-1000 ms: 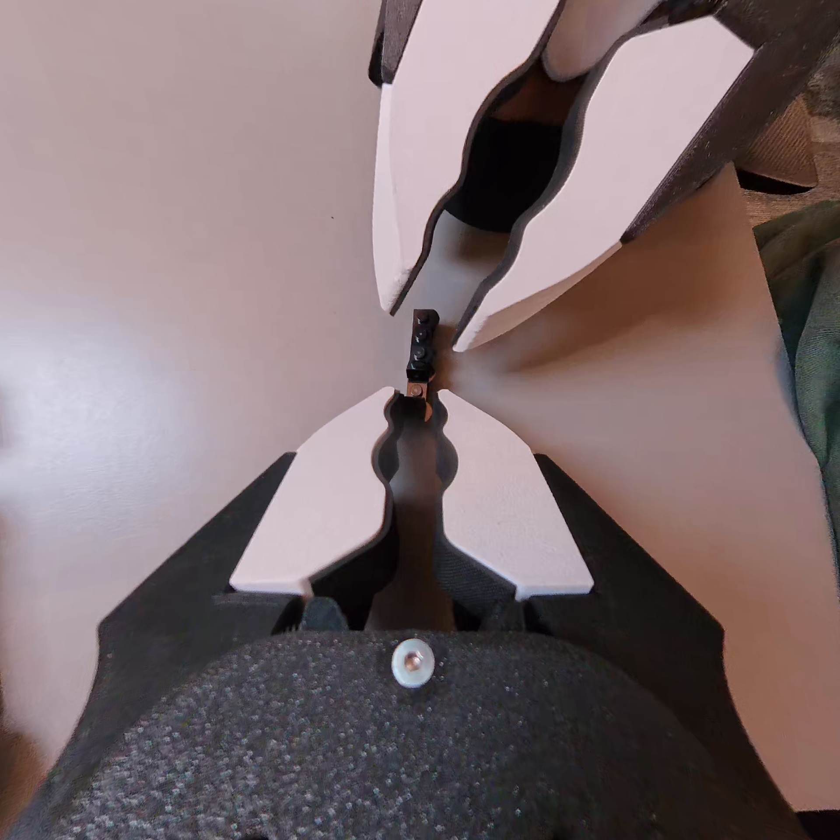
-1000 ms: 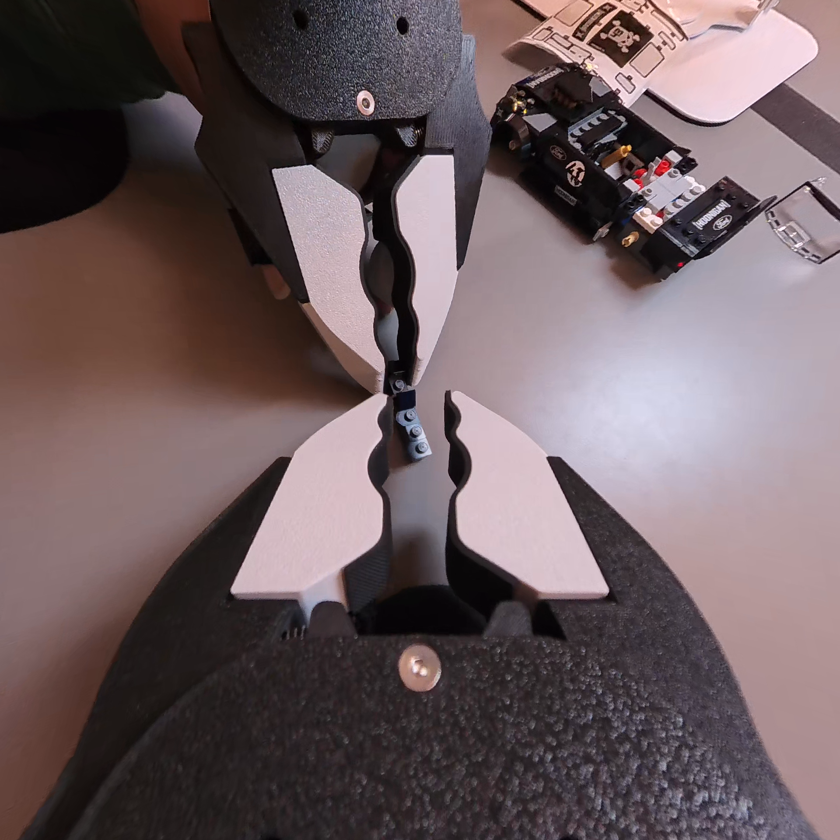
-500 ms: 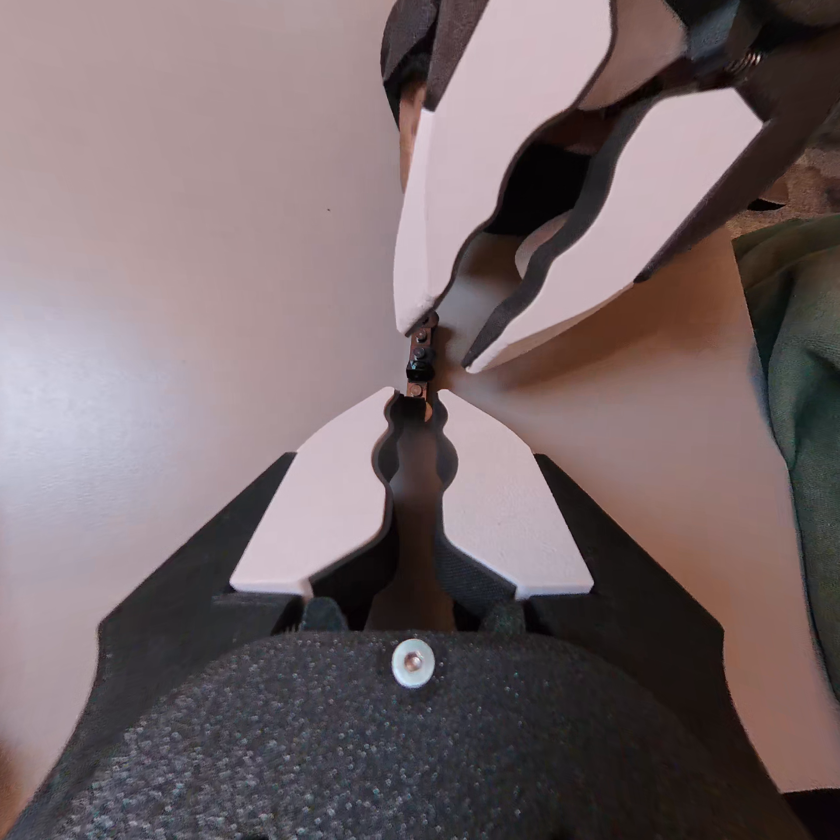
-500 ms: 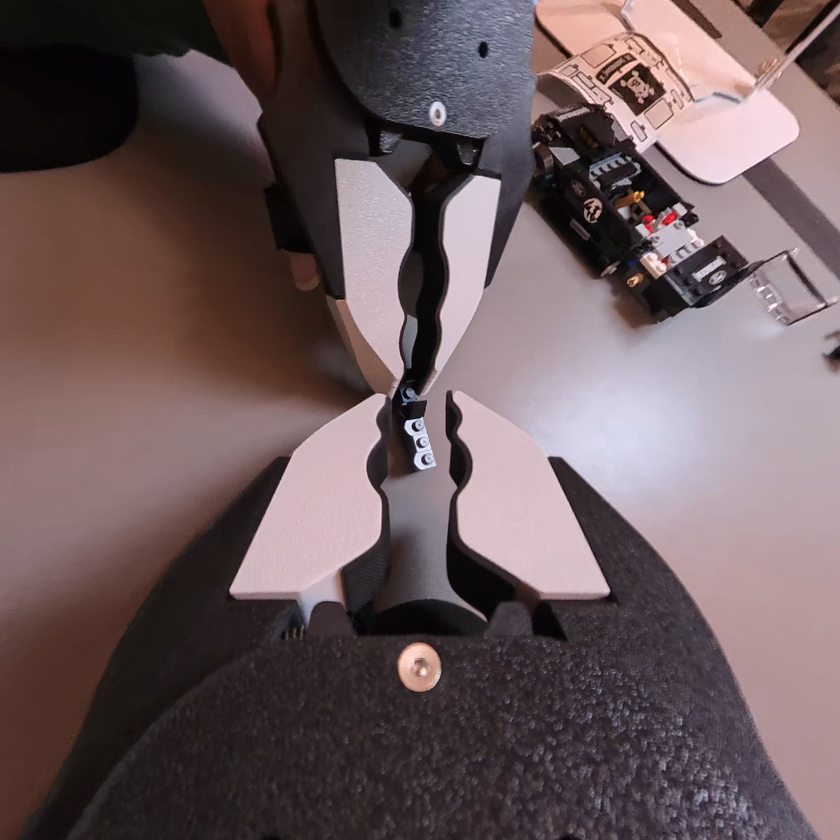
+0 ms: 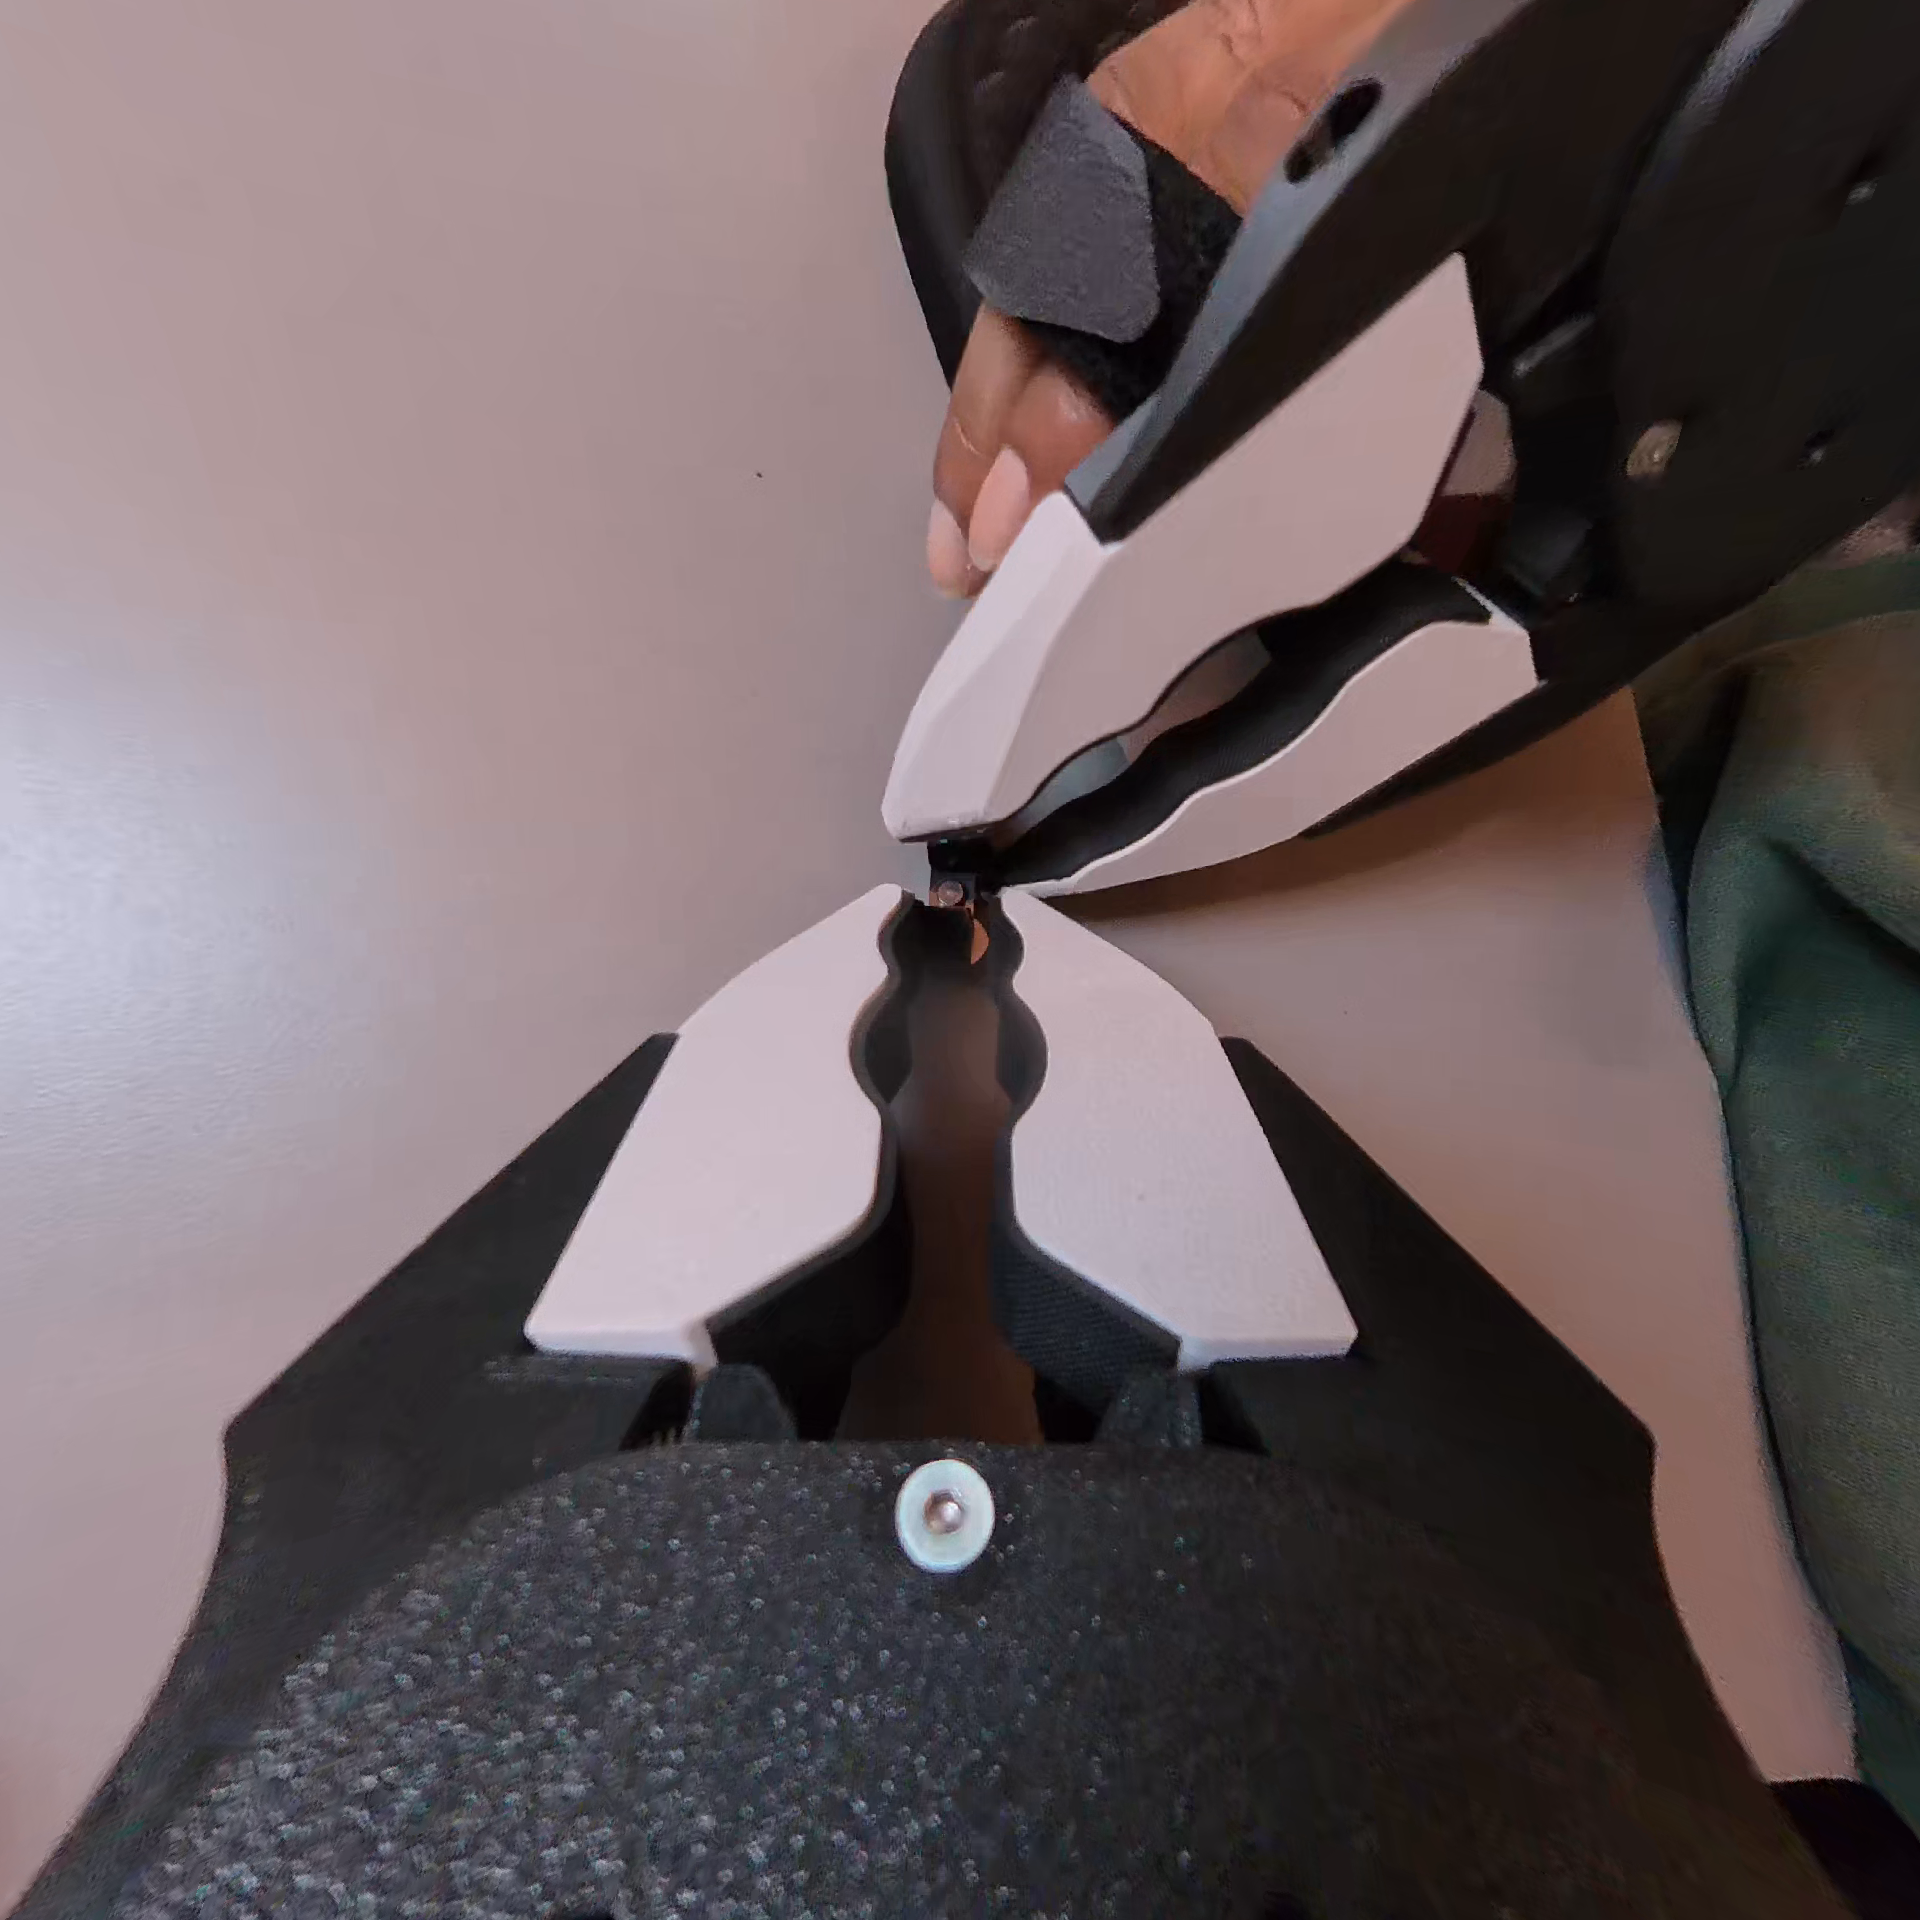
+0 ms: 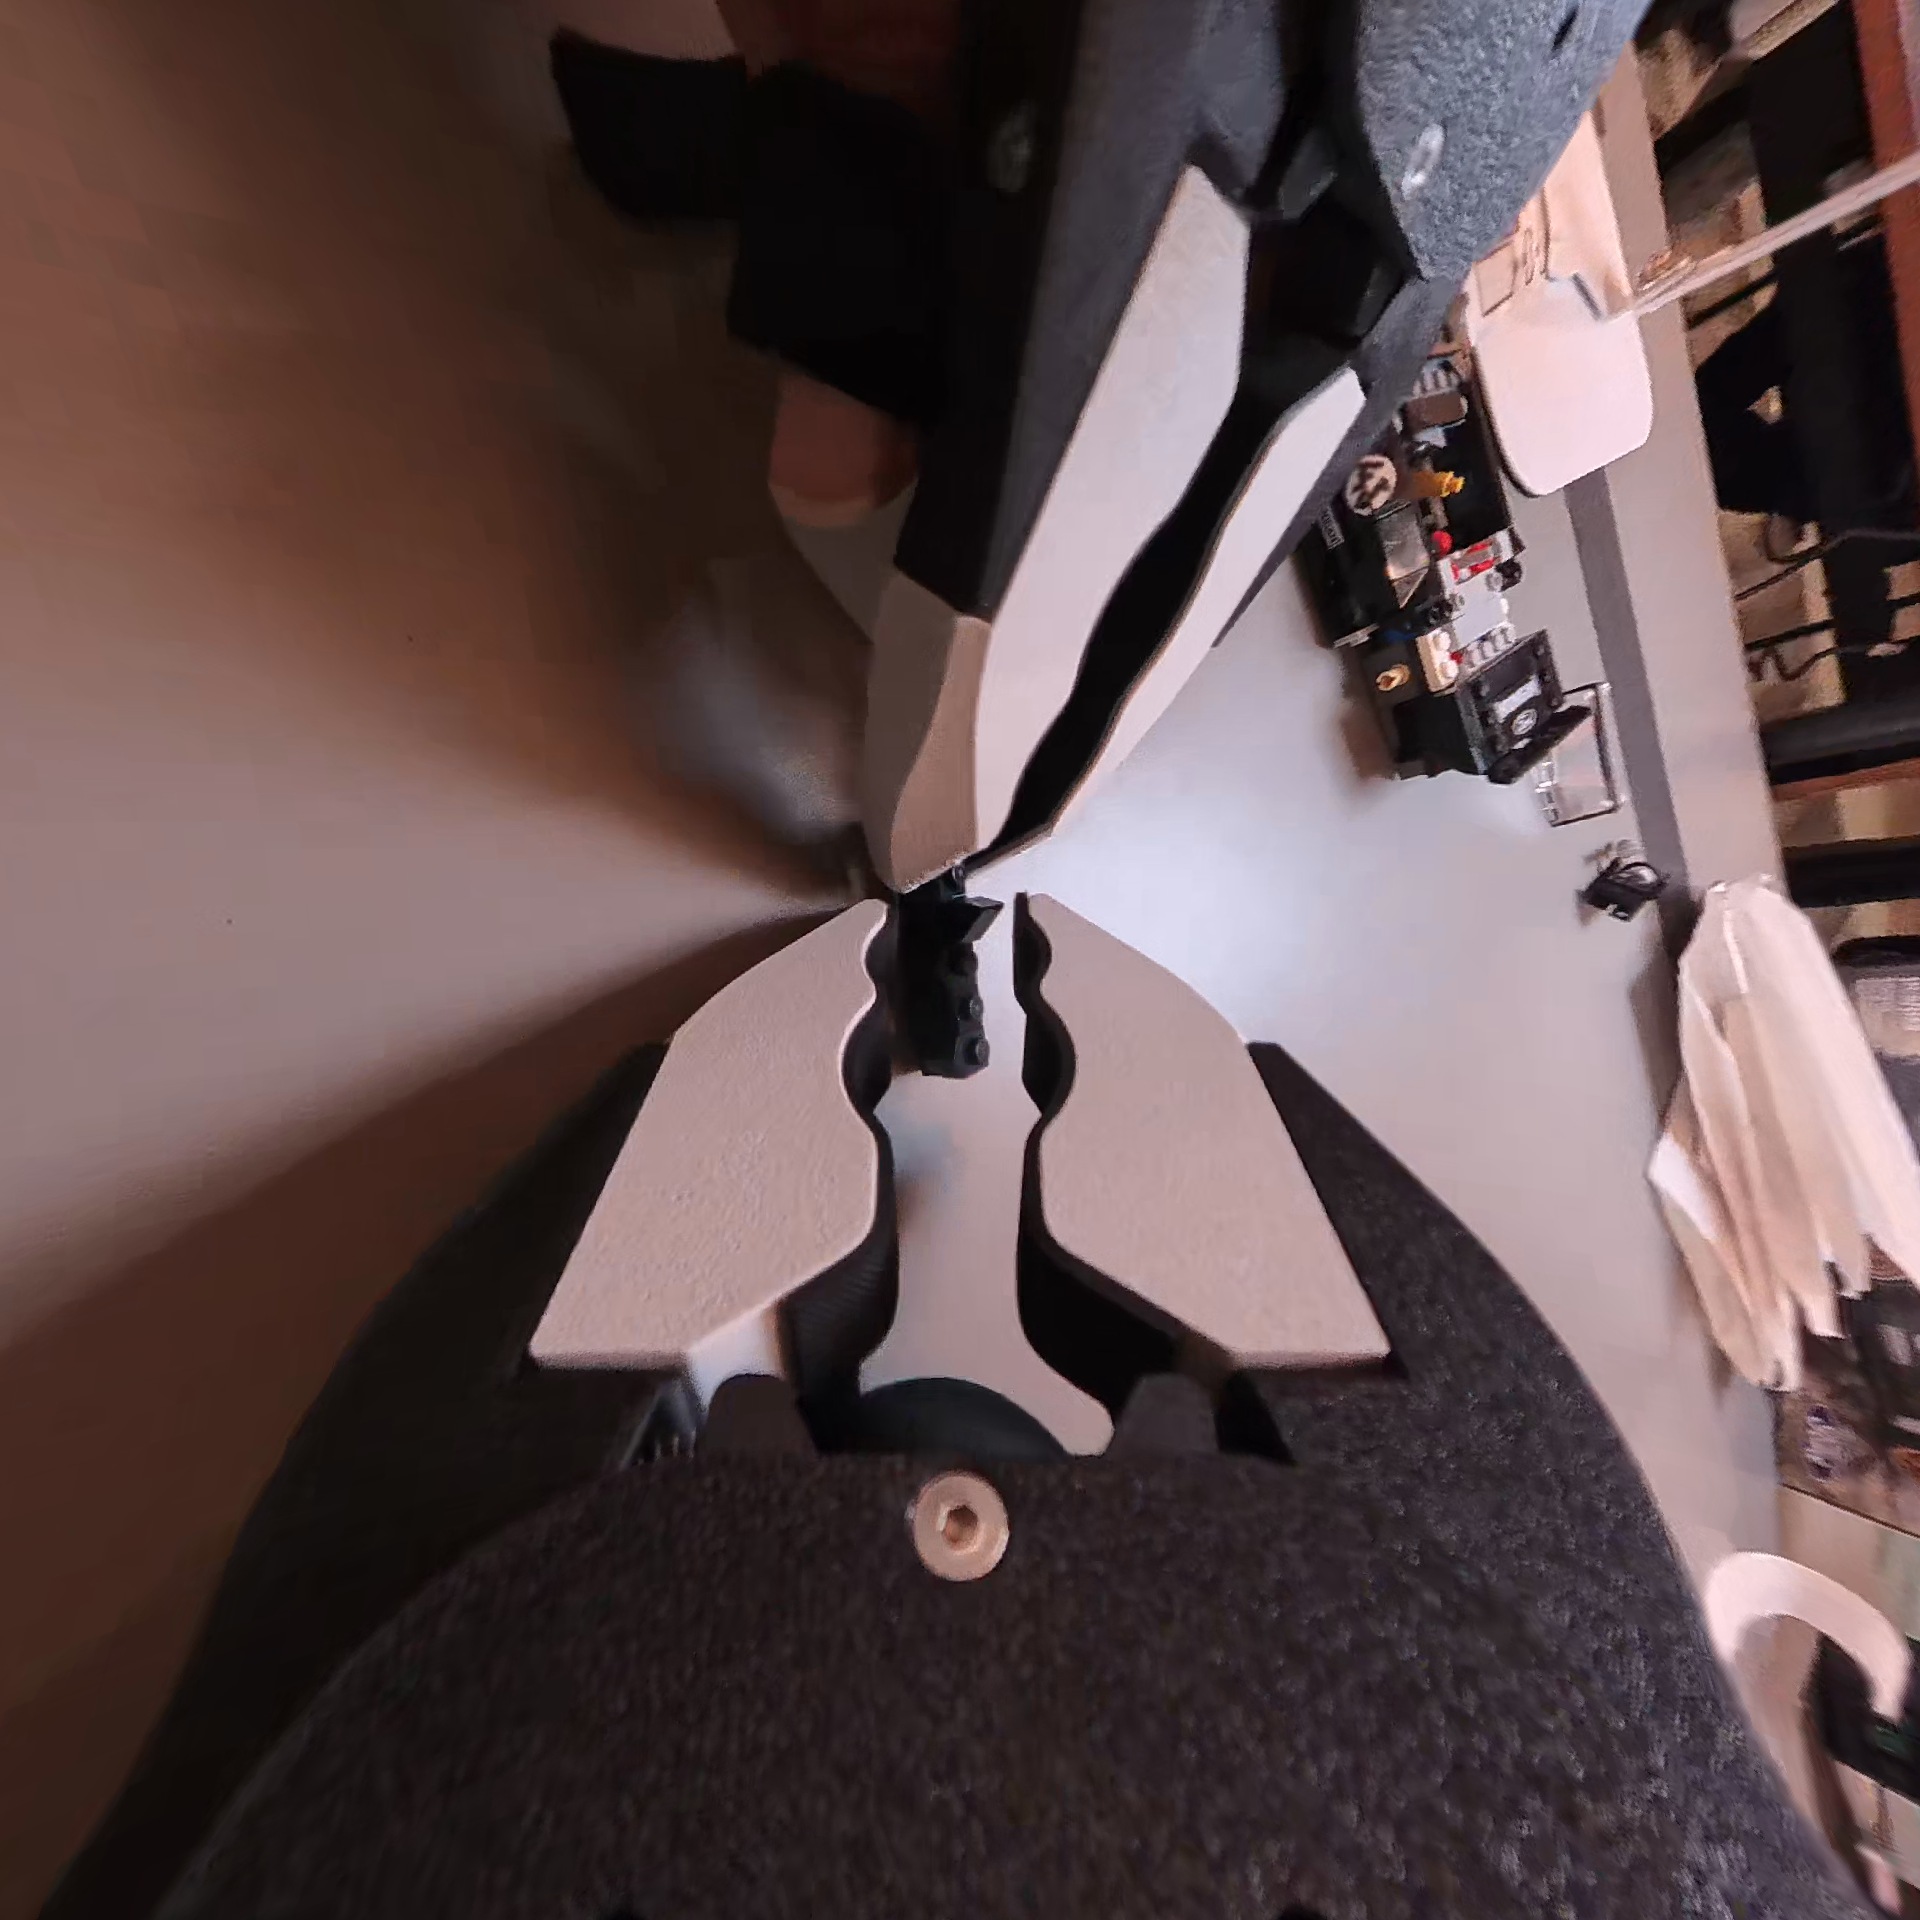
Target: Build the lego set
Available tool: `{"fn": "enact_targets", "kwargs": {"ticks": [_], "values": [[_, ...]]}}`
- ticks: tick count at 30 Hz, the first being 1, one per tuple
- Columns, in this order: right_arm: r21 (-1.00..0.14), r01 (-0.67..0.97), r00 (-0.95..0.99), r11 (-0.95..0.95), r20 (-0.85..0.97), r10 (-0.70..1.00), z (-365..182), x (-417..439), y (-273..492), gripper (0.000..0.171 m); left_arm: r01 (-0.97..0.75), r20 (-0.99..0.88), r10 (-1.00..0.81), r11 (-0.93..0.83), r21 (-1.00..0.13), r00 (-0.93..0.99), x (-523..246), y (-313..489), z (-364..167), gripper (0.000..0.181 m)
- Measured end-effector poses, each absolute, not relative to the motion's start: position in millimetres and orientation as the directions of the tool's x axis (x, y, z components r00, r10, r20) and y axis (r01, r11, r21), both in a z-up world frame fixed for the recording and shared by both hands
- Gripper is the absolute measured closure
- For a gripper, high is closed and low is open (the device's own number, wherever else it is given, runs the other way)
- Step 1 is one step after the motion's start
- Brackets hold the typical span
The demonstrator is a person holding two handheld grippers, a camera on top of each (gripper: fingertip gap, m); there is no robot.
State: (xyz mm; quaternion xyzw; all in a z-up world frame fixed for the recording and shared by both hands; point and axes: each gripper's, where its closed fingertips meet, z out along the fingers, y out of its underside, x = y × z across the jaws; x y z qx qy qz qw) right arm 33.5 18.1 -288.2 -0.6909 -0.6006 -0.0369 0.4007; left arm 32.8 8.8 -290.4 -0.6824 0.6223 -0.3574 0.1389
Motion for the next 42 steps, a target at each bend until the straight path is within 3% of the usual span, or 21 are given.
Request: {"fn": "enact_targets", "kwargs": {"ticks": [13, 29, 33, 37, 42], "values": [[-0.410, 0.902, 0.188, 0.140, 0.661, 0.727, -289, 30, 19, 0.155, -0.744, 0.402, -0.916, -0.275, -0.609, 0.010, 32, 10, -289, 0.169], [-0.568, 0.822, 0.374, -0.048, 0.474, 0.797, -290, 31, 19, 0.156, -0.744, 0.415, -0.909, -0.292, -0.601, 0.022, 31, 10, -290, 0.169], [-0.622, 0.777, 0.417, -0.097, 0.394, 0.819, -285, 32, 18, 0.156, -0.706, 0.427, -0.904, -0.293, -0.645, -0.015, 34, 10, -283, 0.169], [-0.693, 0.705, 0.478, -0.155, 0.302, 0.824, -269, 37, 22, 0.156, -0.640, 0.229, -0.964, -0.092, -0.763, -0.135, 34, 11, -262, 0.149], [-0.750, 0.634, 0.499, -0.188, 0.212, 0.840, -236, 41, 21, 0.156, -0.518, -0.223, -0.963, 0.268, -0.812, -0.149, 41, 21, -228, 0.148]]}}
